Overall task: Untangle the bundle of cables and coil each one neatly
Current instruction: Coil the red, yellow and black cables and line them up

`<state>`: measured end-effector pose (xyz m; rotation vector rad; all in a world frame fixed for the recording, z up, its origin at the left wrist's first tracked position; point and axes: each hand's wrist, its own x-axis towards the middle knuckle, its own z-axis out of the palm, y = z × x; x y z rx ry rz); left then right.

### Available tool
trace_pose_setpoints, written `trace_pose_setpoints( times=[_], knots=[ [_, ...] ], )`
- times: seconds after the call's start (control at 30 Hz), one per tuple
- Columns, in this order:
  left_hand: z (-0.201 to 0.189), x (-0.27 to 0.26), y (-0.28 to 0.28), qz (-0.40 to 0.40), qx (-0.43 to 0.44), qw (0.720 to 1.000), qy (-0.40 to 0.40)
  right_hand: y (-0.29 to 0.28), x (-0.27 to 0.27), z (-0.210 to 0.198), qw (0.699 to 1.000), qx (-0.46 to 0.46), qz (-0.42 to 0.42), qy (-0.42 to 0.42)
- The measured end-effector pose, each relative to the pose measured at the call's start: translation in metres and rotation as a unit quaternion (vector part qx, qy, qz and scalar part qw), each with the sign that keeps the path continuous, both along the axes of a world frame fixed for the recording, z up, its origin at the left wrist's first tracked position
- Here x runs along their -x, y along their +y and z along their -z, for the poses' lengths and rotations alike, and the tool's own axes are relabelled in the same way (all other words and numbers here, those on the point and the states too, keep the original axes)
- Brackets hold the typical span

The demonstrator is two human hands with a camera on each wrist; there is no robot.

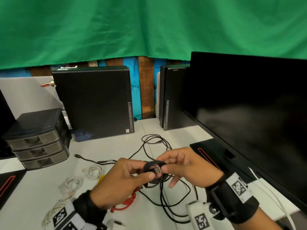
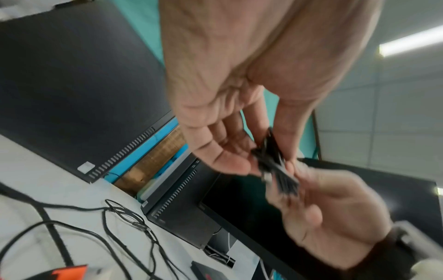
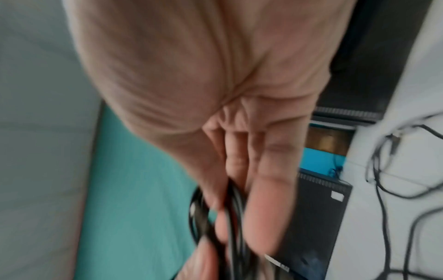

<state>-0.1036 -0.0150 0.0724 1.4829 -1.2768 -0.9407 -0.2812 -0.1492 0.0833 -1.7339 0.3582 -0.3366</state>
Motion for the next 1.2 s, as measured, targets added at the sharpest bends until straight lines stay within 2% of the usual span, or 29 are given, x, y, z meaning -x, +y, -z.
trace_pose_setpoints(
  times=[0.07,0.13,0.17,0.23,0.27,0.4,0.47,0.6,0.73,0.87,0.93,1.1,1.17,1.2],
  knots=[
    [-0.001,0.001,-0.001,0.026,-0.003,1.000,0.018,-0.001,0.000,0.004,0.999,-0.026,-0.021,0.000],
    [0.002,0.001,-0.003,-0.004,0.008,0.996,0.090,0.005,-0.009,0.011,0.998,0.014,0.053,-0.019],
    [0.003,0.002,-0.004,-0.027,0.009,0.991,0.132,0.011,-0.014,0.016,0.988,0.097,0.115,-0.037],
    [0.006,0.001,-0.006,-0.060,0.019,0.983,0.171,0.023,-0.020,0.023,0.921,0.327,0.199,-0.072],
    [0.006,0.002,-0.007,-0.069,0.029,0.983,0.167,0.028,-0.021,0.025,0.889,0.400,0.207,-0.084],
    [0.004,0.005,-0.005,-0.083,0.050,0.989,0.112,0.032,-0.017,0.019,0.856,0.453,0.230,-0.095],
    [0.003,0.003,-0.004,-0.080,0.047,0.991,0.095,0.031,-0.016,0.018,0.829,0.503,0.225,-0.091],
    [0.001,0.000,-0.003,-0.076,0.051,0.994,0.059,0.034,-0.017,0.017,0.753,0.619,0.219,-0.040],
    [0.003,0.006,-0.005,-0.092,0.040,0.994,0.051,0.033,-0.019,0.021,0.713,0.665,0.222,-0.035],
    [0.002,0.005,-0.008,-0.139,0.048,0.983,0.107,0.033,-0.022,0.025,0.718,0.655,0.232,-0.034],
    [0.002,0.004,-0.009,-0.157,0.059,0.981,0.102,0.033,-0.022,0.025,0.722,0.649,0.238,-0.023],
    [-0.004,-0.003,-0.008,-0.184,0.078,0.973,0.114,0.028,-0.018,0.020,0.755,0.610,0.241,-0.019],
    [-0.004,-0.009,-0.007,-0.178,0.086,0.973,0.115,0.026,-0.017,0.023,0.795,0.557,0.239,-0.029],
    [-0.005,-0.010,-0.006,-0.169,0.089,0.974,0.120,0.025,-0.016,0.023,0.833,0.497,0.240,-0.040]
  ],
)
